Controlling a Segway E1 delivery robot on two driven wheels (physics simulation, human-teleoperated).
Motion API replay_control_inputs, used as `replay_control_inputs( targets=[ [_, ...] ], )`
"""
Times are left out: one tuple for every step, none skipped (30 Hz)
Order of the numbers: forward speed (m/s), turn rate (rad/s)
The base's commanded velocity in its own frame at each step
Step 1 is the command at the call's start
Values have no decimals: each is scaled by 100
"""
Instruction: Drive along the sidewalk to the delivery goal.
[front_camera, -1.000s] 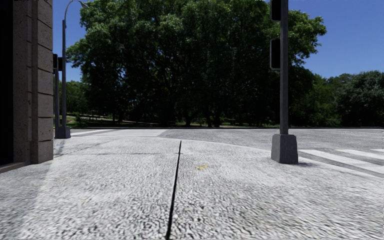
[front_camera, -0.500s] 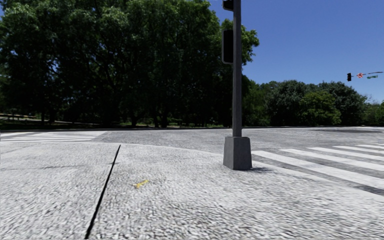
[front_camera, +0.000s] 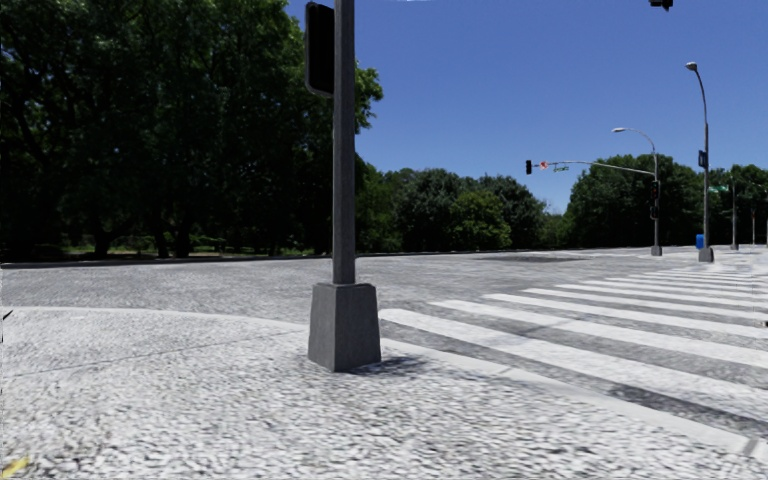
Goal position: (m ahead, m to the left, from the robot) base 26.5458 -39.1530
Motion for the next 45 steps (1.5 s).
replay_control_inputs(
  targets=[
    [163, -82],
    [163, -82],
    [163, -82],
    [163, -82],
    [163, -82],
    [163, -82],
    [163, -82],
    [163, -79],
    [163, -79],
    [163, -72],
    [163, -69],
    [163, -69],
    [163, -68],
    [163, -67],
    [163, -67],
    [163, -67],
    [164, -67],
    [164, -67],
    [164, -67],
    [164, -67],
    [164, -67],
    [164, -67],
    [164, -67],
    [164, -67],
    [164, -67],
    [162, -67],
    [162, -67],
    [159, -67],
    [156, -67],
    [151, -66],
    [151, -66],
    [145, -64],
    [140, -62],
    [140, -62],
    [136, -62],
    [133, -60],
    [131, -57],
    [131, -57],
    [128, -54],
    [127, -49],
    [127, -49],
    [126, -44],
    [125, -42],
    [125, -41],
    [125, -41]
  ],
)
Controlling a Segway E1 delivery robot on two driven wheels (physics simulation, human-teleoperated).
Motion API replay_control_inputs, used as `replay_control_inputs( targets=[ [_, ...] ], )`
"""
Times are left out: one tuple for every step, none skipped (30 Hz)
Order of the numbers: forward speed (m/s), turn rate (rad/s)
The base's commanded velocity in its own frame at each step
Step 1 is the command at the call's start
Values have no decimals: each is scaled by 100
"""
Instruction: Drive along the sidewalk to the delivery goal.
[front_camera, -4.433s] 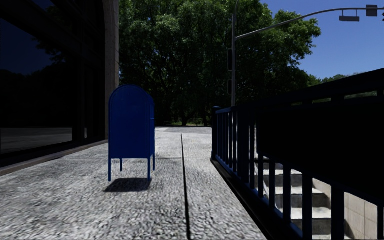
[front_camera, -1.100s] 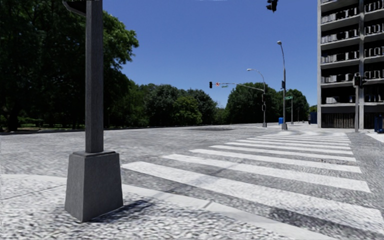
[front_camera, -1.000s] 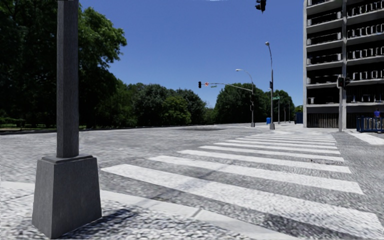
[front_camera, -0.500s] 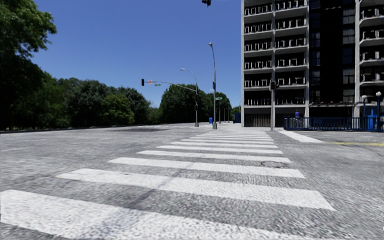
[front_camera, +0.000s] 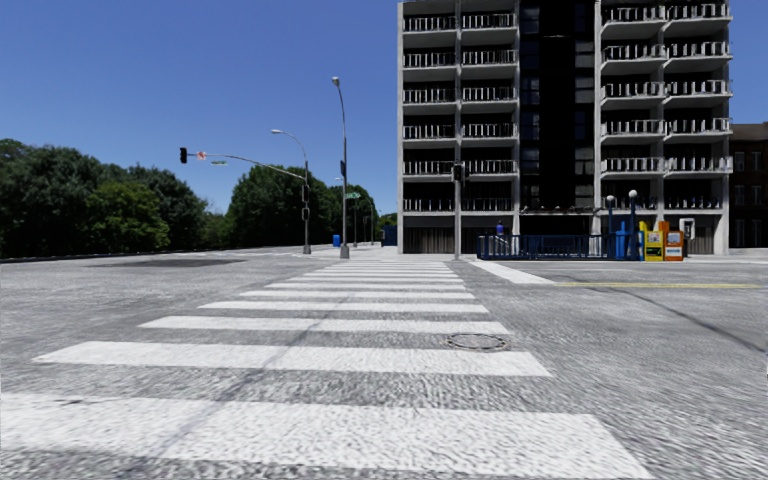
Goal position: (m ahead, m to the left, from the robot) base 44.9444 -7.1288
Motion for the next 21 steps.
replay_control_inputs(
  targets=[
    [125, -41],
    [124, -37],
    [124, -32],
    [124, -32],
    [124, -21],
    [124, -11],
    [124, -3],
    [124, -3],
    [124, 0],
    [124, 0],
    [124, 0],
    [124, 0],
    [124, 0],
    [126, 0],
    [126, 0],
    [127, 0],
    [128, 0],
    [128, 0],
    [130, 0],
    [132, 0],
    [133, 0]
  ],
)
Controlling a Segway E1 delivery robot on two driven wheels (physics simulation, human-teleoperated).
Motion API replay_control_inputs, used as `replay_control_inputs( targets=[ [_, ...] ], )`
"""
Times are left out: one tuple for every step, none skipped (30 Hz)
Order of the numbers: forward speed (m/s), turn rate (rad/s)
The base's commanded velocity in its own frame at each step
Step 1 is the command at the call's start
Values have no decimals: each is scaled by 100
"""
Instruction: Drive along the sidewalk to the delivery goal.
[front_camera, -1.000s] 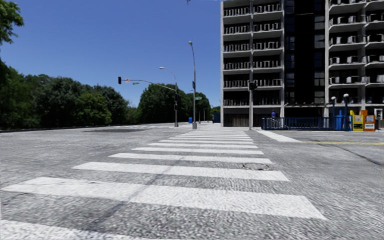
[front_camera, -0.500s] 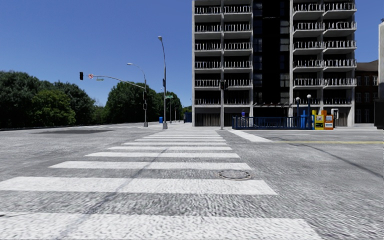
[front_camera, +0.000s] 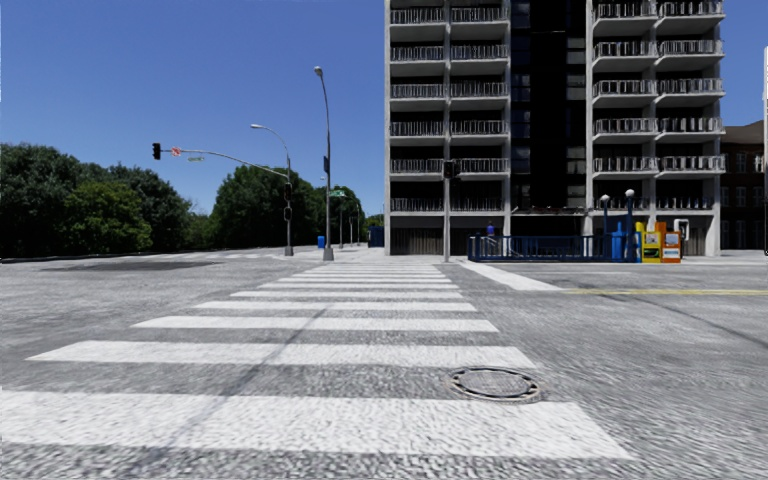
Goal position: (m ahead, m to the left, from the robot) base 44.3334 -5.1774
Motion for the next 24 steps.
replay_control_inputs(
  targets=[
    [133, 0],
    [135, 0],
    [136, 0],
    [138, 0],
    [138, 0],
    [159, 0],
    [200, 0],
    [200, 0],
    [200, 0],
    [200, 0],
    [200, 0],
    [200, 0],
    [200, 0],
    [200, 0],
    [200, 0],
    [200, 0],
    [200, 0],
    [200, 0],
    [200, 0],
    [200, 0],
    [200, 0],
    [200, 0],
    [200, 0],
    [200, 0]
  ],
)
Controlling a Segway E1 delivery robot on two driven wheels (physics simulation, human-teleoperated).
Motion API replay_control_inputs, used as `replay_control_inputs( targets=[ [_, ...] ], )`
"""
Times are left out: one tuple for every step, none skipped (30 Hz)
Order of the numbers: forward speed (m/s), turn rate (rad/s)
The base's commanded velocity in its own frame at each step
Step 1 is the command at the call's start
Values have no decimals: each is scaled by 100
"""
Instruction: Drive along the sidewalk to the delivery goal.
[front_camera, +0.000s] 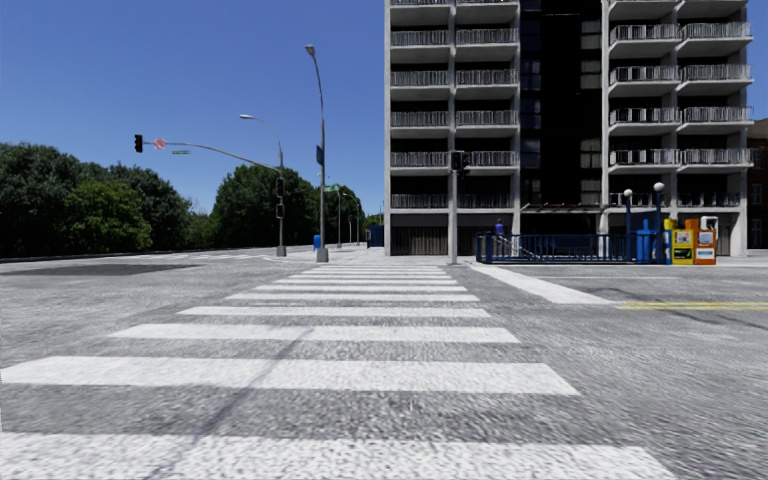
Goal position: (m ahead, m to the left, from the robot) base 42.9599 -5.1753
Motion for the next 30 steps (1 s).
replay_control_inputs(
  targets=[
    [200, 0],
    [200, 0],
    [200, 0],
    [200, 0],
    [200, 0],
    [200, 0],
    [200, 0],
    [200, 0],
    [200, 0],
    [200, 0],
    [200, 0],
    [200, 0],
    [200, 0],
    [200, 0],
    [200, 0],
    [200, 0],
    [200, 0],
    [200, 0],
    [200, 0],
    [200, 0],
    [200, 0],
    [200, 0],
    [200, 0],
    [200, 0],
    [200, 0],
    [200, 0],
    [200, 0],
    [200, 0],
    [200, 0],
    [200, 0]
  ],
)
